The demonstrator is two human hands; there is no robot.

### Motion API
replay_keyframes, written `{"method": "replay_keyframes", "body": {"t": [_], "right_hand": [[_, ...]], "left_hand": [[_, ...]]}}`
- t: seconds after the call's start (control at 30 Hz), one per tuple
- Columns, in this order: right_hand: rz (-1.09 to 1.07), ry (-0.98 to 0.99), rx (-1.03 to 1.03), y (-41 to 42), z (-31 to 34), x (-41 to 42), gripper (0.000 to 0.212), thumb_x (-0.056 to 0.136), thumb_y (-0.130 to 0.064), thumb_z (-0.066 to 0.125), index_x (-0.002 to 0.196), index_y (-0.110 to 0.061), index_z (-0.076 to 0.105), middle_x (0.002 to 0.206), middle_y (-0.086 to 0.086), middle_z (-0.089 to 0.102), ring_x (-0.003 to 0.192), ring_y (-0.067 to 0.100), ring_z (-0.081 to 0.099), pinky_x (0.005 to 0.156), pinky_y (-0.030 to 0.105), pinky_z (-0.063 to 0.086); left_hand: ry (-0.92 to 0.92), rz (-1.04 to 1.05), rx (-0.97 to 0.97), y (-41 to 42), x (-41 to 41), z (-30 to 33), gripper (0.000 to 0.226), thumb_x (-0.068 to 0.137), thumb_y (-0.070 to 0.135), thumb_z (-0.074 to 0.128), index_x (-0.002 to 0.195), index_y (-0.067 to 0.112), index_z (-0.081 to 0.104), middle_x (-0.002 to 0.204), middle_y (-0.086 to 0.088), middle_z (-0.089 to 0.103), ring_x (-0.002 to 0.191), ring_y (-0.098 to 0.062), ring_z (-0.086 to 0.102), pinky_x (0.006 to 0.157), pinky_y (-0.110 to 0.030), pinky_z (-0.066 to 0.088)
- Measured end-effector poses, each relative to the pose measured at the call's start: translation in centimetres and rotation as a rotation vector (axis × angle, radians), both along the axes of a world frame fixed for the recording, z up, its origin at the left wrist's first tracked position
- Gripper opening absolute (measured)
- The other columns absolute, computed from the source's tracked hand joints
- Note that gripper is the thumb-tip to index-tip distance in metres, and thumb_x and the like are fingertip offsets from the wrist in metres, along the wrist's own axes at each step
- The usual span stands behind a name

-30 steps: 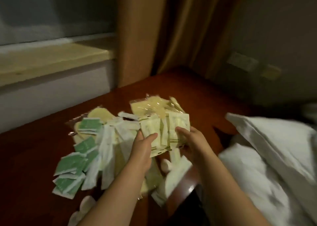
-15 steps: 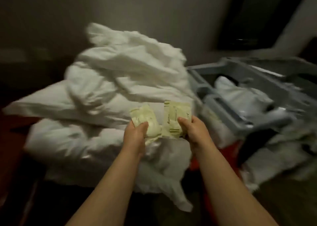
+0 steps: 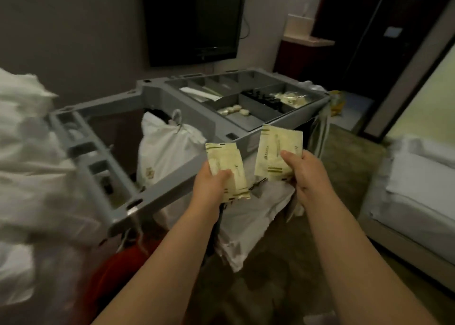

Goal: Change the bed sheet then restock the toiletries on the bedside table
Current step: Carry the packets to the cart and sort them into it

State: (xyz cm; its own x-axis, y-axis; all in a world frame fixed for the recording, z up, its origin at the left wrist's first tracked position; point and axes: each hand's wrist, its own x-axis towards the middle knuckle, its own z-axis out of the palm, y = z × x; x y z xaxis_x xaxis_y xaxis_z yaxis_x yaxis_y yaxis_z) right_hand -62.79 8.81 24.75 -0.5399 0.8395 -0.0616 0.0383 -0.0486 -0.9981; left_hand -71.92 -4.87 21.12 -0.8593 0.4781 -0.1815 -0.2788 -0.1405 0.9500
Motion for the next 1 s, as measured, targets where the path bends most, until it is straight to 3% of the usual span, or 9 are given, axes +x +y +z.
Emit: {"method": "replay_keyframes", "body": {"t": [0.23,0.33,0.43,0.53,0.67,0.77,0.93,1.0], "right_hand": [[-0.091,0.005,-0.092,14.1,-1.2,-1.4,0.018,0.092,-0.013,0.057,0.110,-0.015,0.060,0.095,0.001,0.067,0.084,0.015,0.064,0.061,0.026,0.049],[-0.173,-0.020,-0.130,20.6,-2.4,-1.0,0.023,0.091,-0.014,0.058,0.114,-0.012,0.060,0.099,0.004,0.067,0.087,0.018,0.064,0.062,0.027,0.047],[-0.198,-0.022,-0.159,27.7,-2.7,-2.0,0.020,0.092,-0.013,0.058,0.111,-0.010,0.060,0.096,0.005,0.067,0.087,0.020,0.064,0.066,0.030,0.051],[-0.140,-0.030,-0.120,34.7,-2.4,-4.1,0.018,0.091,-0.013,0.058,0.109,-0.011,0.061,0.095,0.005,0.068,0.087,0.020,0.065,0.069,0.032,0.053],[-0.018,-0.082,-0.020,43.9,-1.2,-7.6,0.021,0.091,-0.015,0.059,0.111,-0.014,0.060,0.103,0.005,0.067,0.093,0.021,0.065,0.075,0.034,0.054],[0.061,-0.067,-0.024,49.0,0.1,-11.8,0.018,0.092,-0.015,0.057,0.110,-0.016,0.060,0.101,0.003,0.067,0.092,0.020,0.065,0.081,0.038,0.054],[0.286,-0.026,-0.017,53.7,1.3,-20.9,0.012,0.093,-0.014,0.055,0.103,-0.014,0.061,0.098,0.002,0.069,0.091,0.019,0.066,0.078,0.036,0.055],[0.321,-0.009,-0.007,55.6,1.3,-24.2,0.012,0.093,-0.015,0.056,0.103,-0.014,0.063,0.096,0.002,0.069,0.088,0.020,0.067,0.074,0.036,0.055]], "left_hand": [[0.049,-0.099,0.061,18.1,-6.1,3.2,0.030,0.093,0.005,0.051,0.120,0.019,0.053,0.113,-0.003,0.062,0.103,-0.026,0.061,0.092,-0.048,0.051],[0.057,-0.143,0.037,25.4,-6.9,3.8,0.026,0.093,0.006,0.052,0.114,0.022,0.051,0.107,0.000,0.061,0.100,-0.024,0.061,0.089,-0.047,0.052],[0.057,-0.162,0.038,32.0,-8.0,3.5,0.023,0.094,0.006,0.051,0.110,0.023,0.049,0.099,0.003,0.060,0.089,-0.017,0.060,0.073,-0.037,0.054],[0.014,-0.090,0.046,38.5,-9.6,3.1,0.023,0.094,0.006,0.051,0.110,0.022,0.050,0.092,0.006,0.059,0.085,-0.015,0.059,0.067,-0.033,0.052],[-0.036,0.051,0.059,46.5,-10.7,2.4,0.023,0.093,0.006,0.051,0.110,0.021,0.053,0.096,0.004,0.061,0.088,-0.017,0.060,0.080,-0.037,0.053],[-0.009,0.118,0.023,50.1,-12.5,2.6,0.024,0.093,0.006,0.051,0.112,0.021,0.053,0.099,0.003,0.061,0.089,-0.016,0.059,0.075,-0.033,0.052],[0.050,0.363,-0.003,52.5,-20.5,4.5,0.023,0.094,0.008,0.051,0.116,0.012,0.053,0.105,-0.004,0.062,0.087,-0.018,0.059,0.065,-0.029,0.048],[0.062,0.425,-0.023,53.9,-24.0,5.5,0.023,0.094,0.009,0.049,0.117,0.011,0.051,0.096,-0.003,0.060,0.080,-0.017,0.057,0.058,-0.028,0.044]]}}
